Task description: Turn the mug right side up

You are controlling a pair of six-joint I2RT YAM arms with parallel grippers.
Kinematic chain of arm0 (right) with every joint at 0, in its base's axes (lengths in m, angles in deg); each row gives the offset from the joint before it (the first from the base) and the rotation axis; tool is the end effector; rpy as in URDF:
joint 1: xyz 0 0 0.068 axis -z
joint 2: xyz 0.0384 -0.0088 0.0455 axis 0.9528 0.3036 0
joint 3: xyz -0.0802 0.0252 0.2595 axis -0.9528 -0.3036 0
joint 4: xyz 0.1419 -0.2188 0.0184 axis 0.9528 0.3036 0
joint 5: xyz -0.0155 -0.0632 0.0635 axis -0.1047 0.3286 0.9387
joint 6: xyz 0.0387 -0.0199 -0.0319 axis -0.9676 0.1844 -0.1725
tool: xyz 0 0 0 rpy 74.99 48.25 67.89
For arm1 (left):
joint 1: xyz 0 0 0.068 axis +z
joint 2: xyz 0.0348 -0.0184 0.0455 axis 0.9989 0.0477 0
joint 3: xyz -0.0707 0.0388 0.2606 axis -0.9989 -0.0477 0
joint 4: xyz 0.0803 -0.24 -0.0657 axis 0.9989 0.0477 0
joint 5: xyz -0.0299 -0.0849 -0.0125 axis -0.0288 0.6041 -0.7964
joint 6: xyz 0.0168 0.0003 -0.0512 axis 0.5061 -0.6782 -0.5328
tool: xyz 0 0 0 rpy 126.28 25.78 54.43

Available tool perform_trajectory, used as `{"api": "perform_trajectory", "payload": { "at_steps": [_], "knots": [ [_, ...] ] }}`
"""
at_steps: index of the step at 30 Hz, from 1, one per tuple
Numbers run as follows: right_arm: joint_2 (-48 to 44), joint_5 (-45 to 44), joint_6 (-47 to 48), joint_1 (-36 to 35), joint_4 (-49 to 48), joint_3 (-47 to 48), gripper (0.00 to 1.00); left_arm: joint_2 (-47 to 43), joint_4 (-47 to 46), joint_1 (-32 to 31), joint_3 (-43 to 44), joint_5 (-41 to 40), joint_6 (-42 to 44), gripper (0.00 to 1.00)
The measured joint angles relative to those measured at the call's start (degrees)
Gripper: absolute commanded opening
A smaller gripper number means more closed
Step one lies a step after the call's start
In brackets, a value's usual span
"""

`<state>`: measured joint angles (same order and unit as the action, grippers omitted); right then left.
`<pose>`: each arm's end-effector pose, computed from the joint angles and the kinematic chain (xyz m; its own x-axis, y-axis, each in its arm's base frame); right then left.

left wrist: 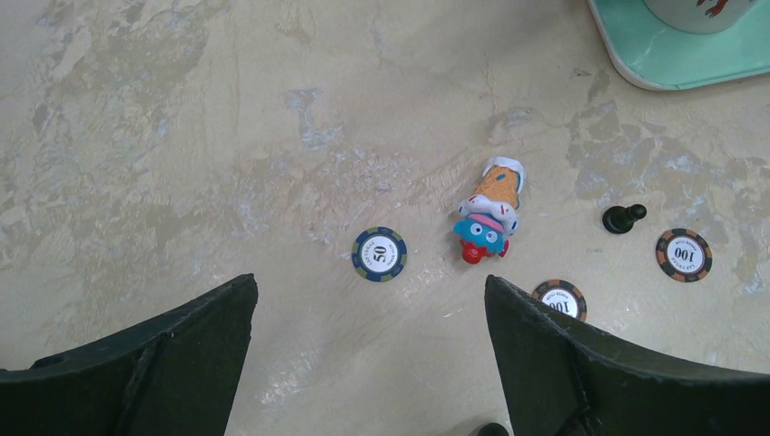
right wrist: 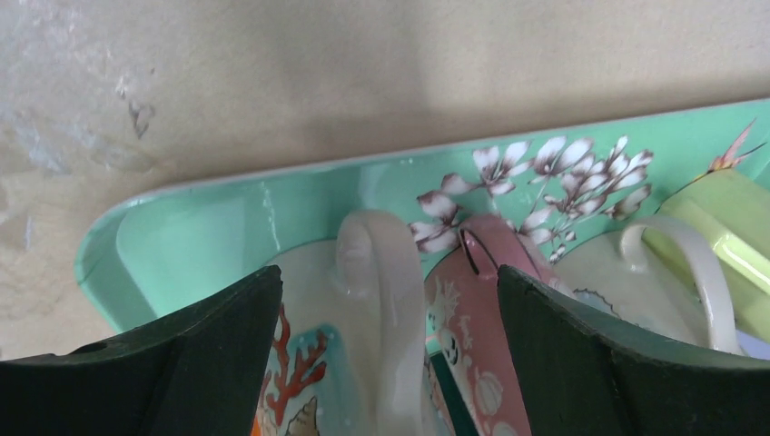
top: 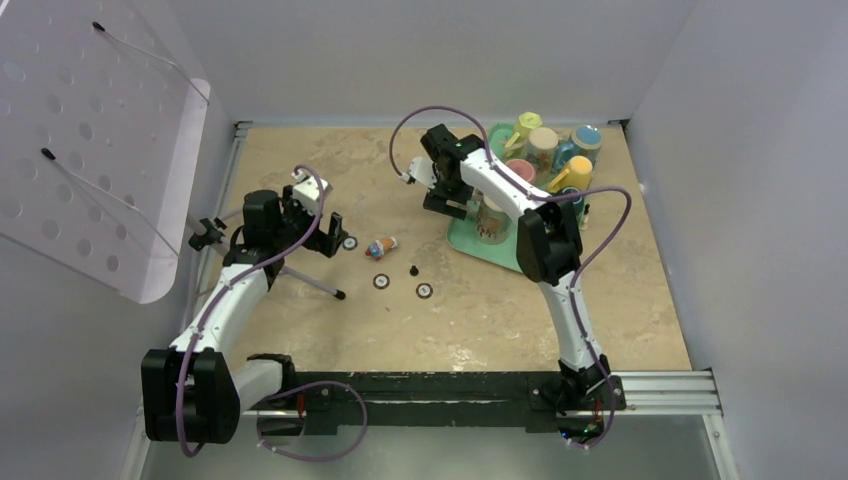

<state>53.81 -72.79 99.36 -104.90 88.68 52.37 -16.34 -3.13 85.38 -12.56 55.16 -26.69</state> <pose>0.4173 0.2572 0.2157 -0.2957 -0.9474 -0.1227 -0.8669 0.3201 -0.3820 0.2442 -0.0242 0.2489 -0.4003 0.2081 -0.8924 0.5201 0.8534 -0.0343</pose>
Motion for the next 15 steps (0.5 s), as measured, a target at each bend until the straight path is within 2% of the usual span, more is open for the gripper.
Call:
{"api": "perform_trajectory", "payload": {
  "at_steps": [8,12,15],
  "knots": [
    [-2.84,1.51,-0.02,0.85,1.03,-2.56,0.79,0.0,0.0,0.0,-0.02,0.0,0.0,0.98],
    [-2.58,1.86,-0.35,1.16,1.09,-2.69,0.77,0.0,-0.02,0.0,-0.02,0.0,0.0,0.98],
    [-1.92,1.86,-0.39,1.53,1.07,-2.69,0.63,0.0,-0.02,0.0,-0.02,0.0,0.0,0.98]
  ]
}}
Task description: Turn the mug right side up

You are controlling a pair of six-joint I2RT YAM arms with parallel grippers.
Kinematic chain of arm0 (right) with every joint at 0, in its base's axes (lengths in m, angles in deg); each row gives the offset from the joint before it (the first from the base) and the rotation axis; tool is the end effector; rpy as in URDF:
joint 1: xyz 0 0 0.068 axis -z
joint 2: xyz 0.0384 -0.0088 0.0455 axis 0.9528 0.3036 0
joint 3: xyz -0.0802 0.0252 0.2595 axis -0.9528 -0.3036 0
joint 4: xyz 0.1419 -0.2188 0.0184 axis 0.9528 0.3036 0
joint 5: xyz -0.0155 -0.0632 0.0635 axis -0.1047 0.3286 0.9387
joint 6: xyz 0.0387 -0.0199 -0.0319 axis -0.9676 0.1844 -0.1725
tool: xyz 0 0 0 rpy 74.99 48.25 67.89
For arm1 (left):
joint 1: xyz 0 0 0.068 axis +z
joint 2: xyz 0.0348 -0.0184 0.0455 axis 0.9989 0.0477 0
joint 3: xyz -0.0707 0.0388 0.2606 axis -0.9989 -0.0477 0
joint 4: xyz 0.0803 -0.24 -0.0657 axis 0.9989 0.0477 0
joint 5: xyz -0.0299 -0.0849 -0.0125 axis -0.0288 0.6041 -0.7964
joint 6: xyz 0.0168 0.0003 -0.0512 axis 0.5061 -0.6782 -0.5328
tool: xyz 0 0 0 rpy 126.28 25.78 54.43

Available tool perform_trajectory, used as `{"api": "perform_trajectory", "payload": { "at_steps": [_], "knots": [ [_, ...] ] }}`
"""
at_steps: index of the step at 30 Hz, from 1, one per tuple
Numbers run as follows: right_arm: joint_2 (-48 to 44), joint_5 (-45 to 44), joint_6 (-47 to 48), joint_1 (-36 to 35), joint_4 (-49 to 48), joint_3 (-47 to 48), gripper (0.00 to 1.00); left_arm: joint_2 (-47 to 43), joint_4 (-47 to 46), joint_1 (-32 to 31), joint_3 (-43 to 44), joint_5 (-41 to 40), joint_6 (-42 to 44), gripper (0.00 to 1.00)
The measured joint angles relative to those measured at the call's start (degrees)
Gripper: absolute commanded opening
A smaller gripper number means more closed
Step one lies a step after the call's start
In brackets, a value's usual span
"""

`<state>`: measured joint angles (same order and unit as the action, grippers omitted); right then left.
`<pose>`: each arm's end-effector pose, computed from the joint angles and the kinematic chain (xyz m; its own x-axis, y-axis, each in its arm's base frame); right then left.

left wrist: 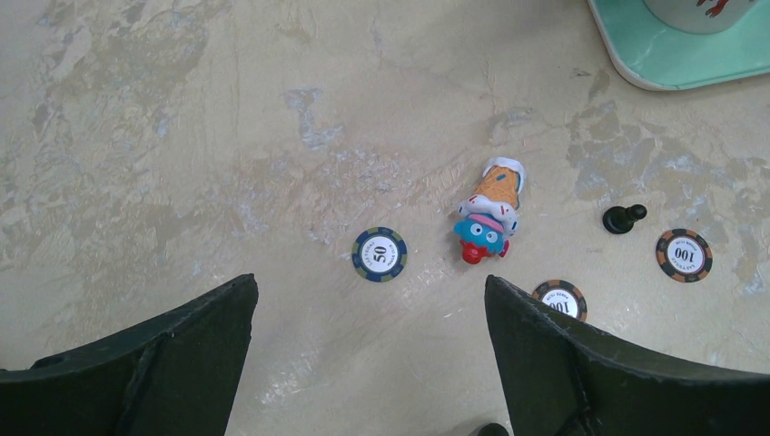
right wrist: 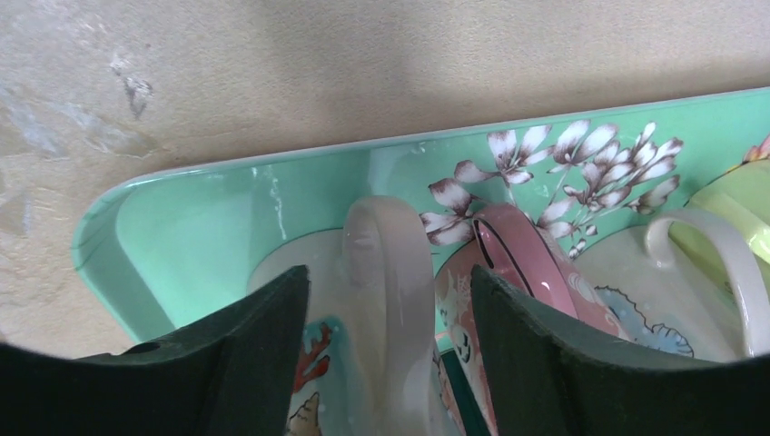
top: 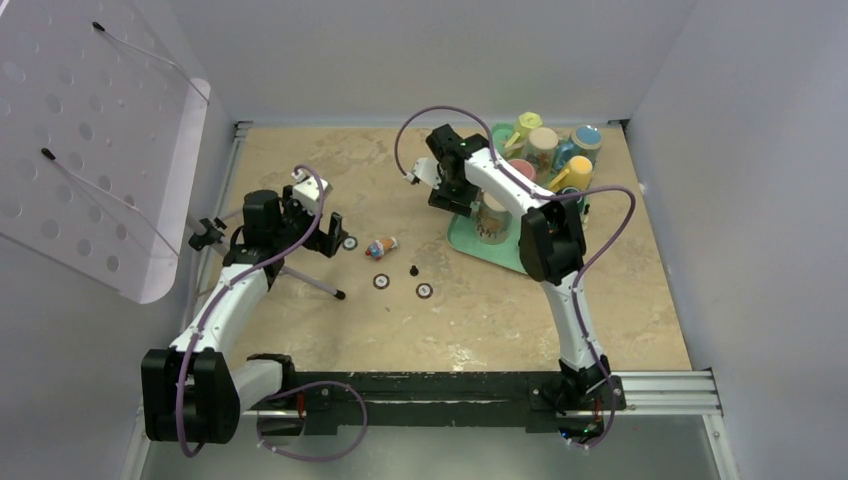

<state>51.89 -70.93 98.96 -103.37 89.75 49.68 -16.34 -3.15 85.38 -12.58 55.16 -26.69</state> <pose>0.4151 0.2419 0.2169 -0.3223 -0.9390 -0.1204 -0.8751 0.3440 -0.3403 0.2442 -0.0242 0.2488 -0.4003 0.2081 -0.8924 0.5201 0.8534 -0.0343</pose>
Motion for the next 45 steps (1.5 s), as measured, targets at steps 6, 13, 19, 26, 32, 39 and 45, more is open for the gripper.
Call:
{"api": "perform_trajectory", "payload": {
  "at_steps": [6,13,19,26,32,39,45],
  "knots": [
    [1.49,0.59,-0.13,1.16,0.02,0.0,0.47,0.0,0.0,0.0,0.0,-0.02,0.0,0.98],
    [1.6,1.51,-0.44,1.55,0.09,0.11,0.0,0.0,0.0,0.0,0.0,-0.26,0.0,0.98],
    [0.0,2.03,-1.16,1.09,-1.49,-1.31,0.0,-0.35,4.07,0.0,1.53,1.38,1.05,0.9],
    [-19.87,5.4,-7.69,-0.35,-14.88,-16.02,0.0,-1.03,15.63,-0.07,10.67,12.52,2.73,0.87],
    [-50.71,10.51,-20.81,-1.09,-44.74,-41.48,0.0,-3.45,22.6,-2.67,17.18,22.8,1.68,0.96],
    [-60.59,17.77,-40.74,-1.88,-75.41,-60.98,0.0,0.68,20.94,-11.78,28.37,26.21,-7.5,0.99],
    [-60.87,20.46,-51.06,-3.76,-85.24,-68.94,0.0,8.41,16.65,-12.92,36.5,27.67,-15.34,0.94]
  ]
}}
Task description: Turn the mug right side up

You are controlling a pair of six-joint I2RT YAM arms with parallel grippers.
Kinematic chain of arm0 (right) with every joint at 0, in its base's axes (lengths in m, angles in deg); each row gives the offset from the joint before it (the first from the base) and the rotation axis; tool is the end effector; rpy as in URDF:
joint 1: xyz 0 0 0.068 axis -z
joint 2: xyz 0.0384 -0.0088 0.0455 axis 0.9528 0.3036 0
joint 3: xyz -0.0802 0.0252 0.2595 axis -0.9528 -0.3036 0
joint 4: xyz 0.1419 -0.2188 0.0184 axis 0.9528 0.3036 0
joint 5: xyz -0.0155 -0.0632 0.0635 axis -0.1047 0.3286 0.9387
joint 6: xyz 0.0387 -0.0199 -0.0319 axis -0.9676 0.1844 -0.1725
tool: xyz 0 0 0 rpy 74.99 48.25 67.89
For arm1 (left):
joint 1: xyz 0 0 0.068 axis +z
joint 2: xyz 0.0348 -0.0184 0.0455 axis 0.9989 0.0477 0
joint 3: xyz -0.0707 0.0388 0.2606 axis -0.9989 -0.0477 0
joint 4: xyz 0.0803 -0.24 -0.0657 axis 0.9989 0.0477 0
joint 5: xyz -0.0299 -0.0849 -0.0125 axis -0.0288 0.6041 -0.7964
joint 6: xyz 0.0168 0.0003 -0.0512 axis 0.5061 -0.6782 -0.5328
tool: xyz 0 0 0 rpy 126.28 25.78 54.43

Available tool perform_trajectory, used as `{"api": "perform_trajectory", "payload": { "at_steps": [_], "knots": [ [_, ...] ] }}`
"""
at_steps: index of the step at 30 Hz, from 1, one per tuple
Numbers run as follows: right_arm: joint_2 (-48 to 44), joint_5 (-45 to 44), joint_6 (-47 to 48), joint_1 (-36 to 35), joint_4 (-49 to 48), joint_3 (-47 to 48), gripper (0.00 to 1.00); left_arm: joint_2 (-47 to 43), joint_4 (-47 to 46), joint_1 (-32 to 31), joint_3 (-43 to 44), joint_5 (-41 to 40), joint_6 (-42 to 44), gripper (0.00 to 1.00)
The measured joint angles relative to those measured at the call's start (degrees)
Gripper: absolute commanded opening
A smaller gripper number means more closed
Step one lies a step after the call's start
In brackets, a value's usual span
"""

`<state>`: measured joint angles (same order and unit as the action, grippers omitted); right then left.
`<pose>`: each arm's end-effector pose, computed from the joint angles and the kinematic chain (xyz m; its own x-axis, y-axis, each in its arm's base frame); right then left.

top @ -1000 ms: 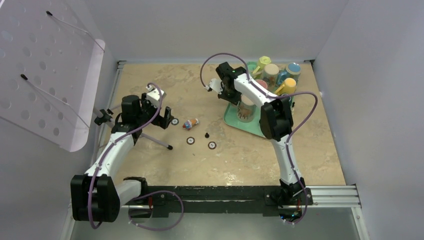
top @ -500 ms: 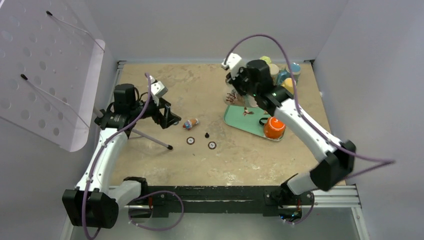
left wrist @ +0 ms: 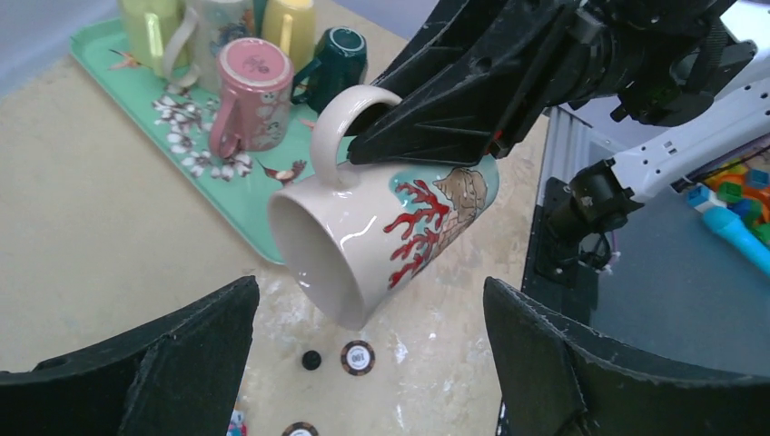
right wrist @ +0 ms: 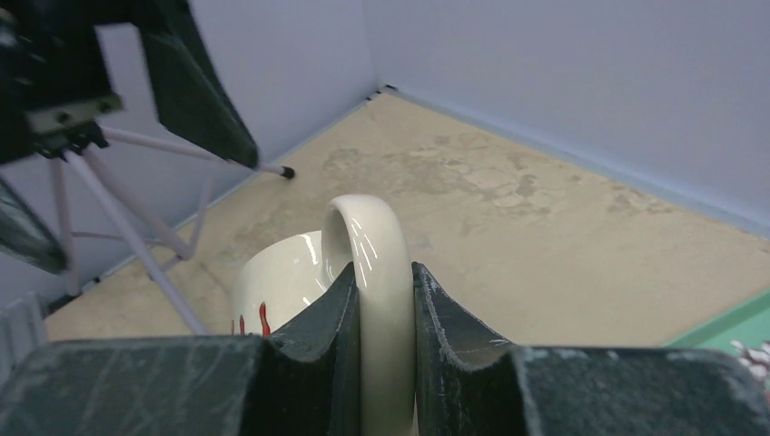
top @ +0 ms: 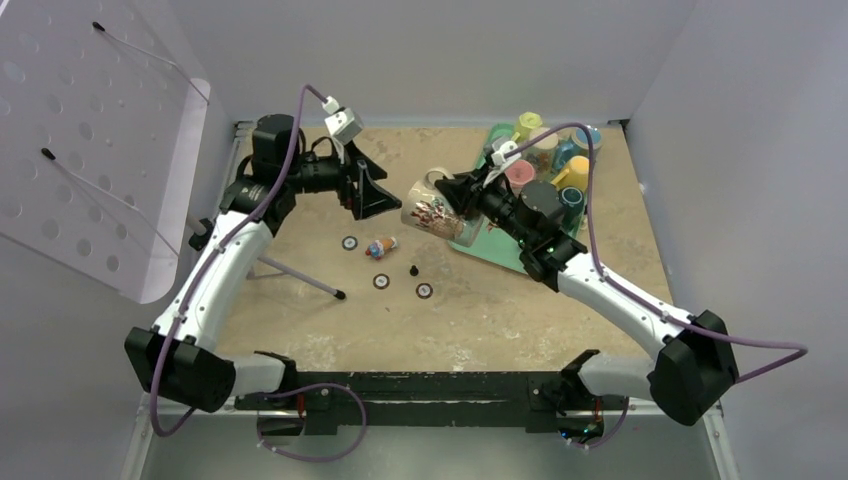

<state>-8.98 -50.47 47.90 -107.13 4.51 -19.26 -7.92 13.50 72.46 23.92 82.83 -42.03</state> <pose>0.2358 0.1710 0.3456 -0.0516 0.1833 -0.9817 -0.7004 0.6941 0.1664 0.2569 -0.0980 0.4079 -0.3548 0.0653 -0.9327 0.8778 0.3666 -0.3083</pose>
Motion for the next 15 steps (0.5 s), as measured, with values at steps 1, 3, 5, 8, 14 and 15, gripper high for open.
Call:
{"api": "perform_trajectory", "payload": {
  "at_steps": [1,3,5,8,14,15],
  "knots": [
    [-0.17,0.13,-0.98,-0.5,-0.92,-0.28,0.0,1.09,0.15,-0.61,0.39,0.31,-0.85,0.92],
    [-0.57,0.15,-2.25,-1.55,-3.06,-0.35,0.0,3.34,1.14,-1.88,1.18,0.57,-1.38,0.88],
    [-0.94,0.11,-3.02,-2.54,-5.62,-0.35,0.0,5.53,2.62,-2.95,1.9,0.7,-1.53,0.84],
    [-1.09,-0.07,-3.61,-3.5,-7.74,-0.33,0.0,7.32,4.26,-3.74,1.92,2.25,-2.78,0.72],
    [0.24,-1.49,-4.55,-3.93,-8.85,-0.28,0.0,6.69,3.19,-4.68,1.66,6.69,-5.6,0.0],
    [0.52,-1.36,-4.15,-3.89,-9.2,-0.28,0.0,6.56,3.39,-4.72,1.49,8.26,-7.06,0.0]
  ]
}}
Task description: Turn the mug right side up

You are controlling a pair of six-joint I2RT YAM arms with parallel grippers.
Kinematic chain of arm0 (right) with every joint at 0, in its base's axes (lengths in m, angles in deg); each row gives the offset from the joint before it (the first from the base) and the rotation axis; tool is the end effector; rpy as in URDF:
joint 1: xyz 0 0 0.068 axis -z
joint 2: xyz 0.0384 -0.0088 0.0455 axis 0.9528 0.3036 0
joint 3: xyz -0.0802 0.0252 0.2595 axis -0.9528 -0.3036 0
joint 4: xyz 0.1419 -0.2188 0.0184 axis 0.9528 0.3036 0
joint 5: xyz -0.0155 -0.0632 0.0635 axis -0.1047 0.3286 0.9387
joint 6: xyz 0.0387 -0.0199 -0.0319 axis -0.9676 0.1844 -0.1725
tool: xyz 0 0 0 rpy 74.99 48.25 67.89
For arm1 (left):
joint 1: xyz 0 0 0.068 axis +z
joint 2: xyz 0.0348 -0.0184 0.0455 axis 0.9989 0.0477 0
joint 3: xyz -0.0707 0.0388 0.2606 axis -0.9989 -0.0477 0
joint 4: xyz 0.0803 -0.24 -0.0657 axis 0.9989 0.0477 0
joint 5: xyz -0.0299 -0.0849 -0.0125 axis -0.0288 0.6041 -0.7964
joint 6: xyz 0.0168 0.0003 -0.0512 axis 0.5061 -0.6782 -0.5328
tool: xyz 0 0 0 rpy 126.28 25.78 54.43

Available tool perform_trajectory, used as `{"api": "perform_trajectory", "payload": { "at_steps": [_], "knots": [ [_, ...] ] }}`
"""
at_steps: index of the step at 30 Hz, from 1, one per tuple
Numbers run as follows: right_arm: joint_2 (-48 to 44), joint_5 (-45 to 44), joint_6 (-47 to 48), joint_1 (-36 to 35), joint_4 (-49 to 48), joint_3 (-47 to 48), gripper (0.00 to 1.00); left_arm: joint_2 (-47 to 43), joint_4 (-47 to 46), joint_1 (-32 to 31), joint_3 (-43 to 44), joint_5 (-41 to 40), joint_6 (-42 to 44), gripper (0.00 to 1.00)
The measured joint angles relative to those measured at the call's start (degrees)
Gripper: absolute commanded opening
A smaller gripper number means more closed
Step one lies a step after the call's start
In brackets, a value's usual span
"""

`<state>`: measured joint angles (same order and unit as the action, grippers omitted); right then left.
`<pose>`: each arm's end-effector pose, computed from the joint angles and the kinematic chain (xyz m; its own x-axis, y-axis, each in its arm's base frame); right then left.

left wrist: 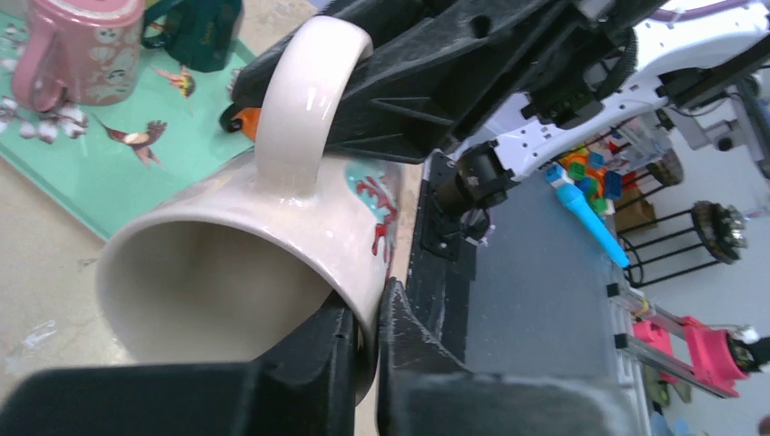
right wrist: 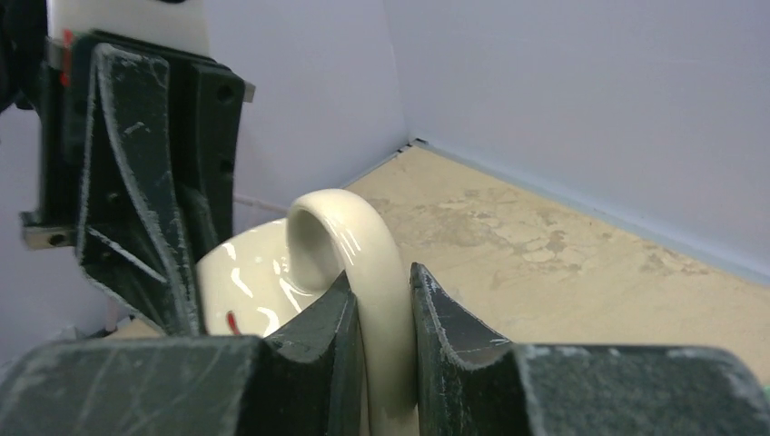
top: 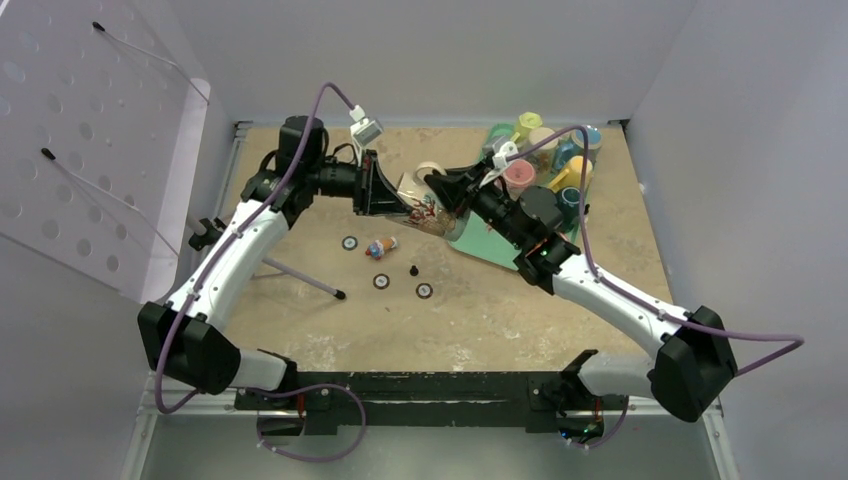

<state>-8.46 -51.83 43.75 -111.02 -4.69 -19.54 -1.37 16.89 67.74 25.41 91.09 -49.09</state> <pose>0.2237 0.1856 0.3587 -0.0039 0.3179 -0.9481 -0.7498 0.6265 0.2131 0.2710 -0.1298 0.3827 -0.5788 0.1230 -0.8061 0.8111 0.1895 -0.5534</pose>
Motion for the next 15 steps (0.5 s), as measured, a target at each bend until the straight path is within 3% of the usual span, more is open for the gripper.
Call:
{"api": "perform_trajectory", "payload": {
  "at_steps": [2,4,6,8,15],
  "knots": [
    [0.57,0.39,1.42,-0.04,0.31,0.28,0.02,-0.15,0.11,-0.02,0.0,1.7,-1.25,0.0],
    [1.62,0.44,2.49,-0.04,2.19,1.44,0.42,-0.13,1.53,0.15,0.09,1.11,-1.11,0.0],
    [2.58,0.33,2.8,-0.04,4.13,2.36,0.91,0.48,3.5,0.24,1.01,-0.7,0.2,0.0],
    [3.3,-2.14,2.97,0.13,5.92,3.61,0.96,1.09,6.51,-0.33,1.81,-5.03,3.21,0.0],
    [3.98,-10.75,3.32,0.5,14.88,8.79,0.98,10.54,15.67,-1.7,10.54,-31.61,17.59,0.0]
  ]
}}
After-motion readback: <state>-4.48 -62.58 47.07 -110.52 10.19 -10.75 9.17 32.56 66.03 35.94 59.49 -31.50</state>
